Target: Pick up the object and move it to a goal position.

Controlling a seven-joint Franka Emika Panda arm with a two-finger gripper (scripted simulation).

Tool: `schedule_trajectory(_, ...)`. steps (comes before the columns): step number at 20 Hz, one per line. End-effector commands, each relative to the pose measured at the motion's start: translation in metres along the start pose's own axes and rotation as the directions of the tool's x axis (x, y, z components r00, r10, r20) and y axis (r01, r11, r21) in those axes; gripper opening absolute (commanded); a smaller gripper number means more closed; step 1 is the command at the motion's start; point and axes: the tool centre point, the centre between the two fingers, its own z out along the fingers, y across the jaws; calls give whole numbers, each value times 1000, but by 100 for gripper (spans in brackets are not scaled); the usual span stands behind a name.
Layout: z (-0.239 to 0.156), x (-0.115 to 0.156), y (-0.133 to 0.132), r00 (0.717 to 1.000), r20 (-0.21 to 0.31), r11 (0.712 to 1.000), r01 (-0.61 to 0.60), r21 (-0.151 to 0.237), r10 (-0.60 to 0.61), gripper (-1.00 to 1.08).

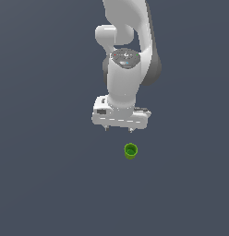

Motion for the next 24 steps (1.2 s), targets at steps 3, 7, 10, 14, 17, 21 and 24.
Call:
schedule_trajectory(3,10,3,-7,994,7,994,-110,6,110,100)
schedule_trajectory(7,20,6,-14,977,15,977,-213,9,213,100)
schedule_trajectory(10,27,8,-19,957,20,957,-289,10,288,100)
schedule_trajectory(14,37,10,-26,922,28,922,-386,9,386,100)
schedule_trajectory(17,44,12,-31,889,33,889,-457,7,456,100)
schedule_trajectory(21,54,14,-38,837,40,838,-546,4,546,100)
schedule_trajectory(24,61,15,-43,792,44,793,-609,0,609,100)
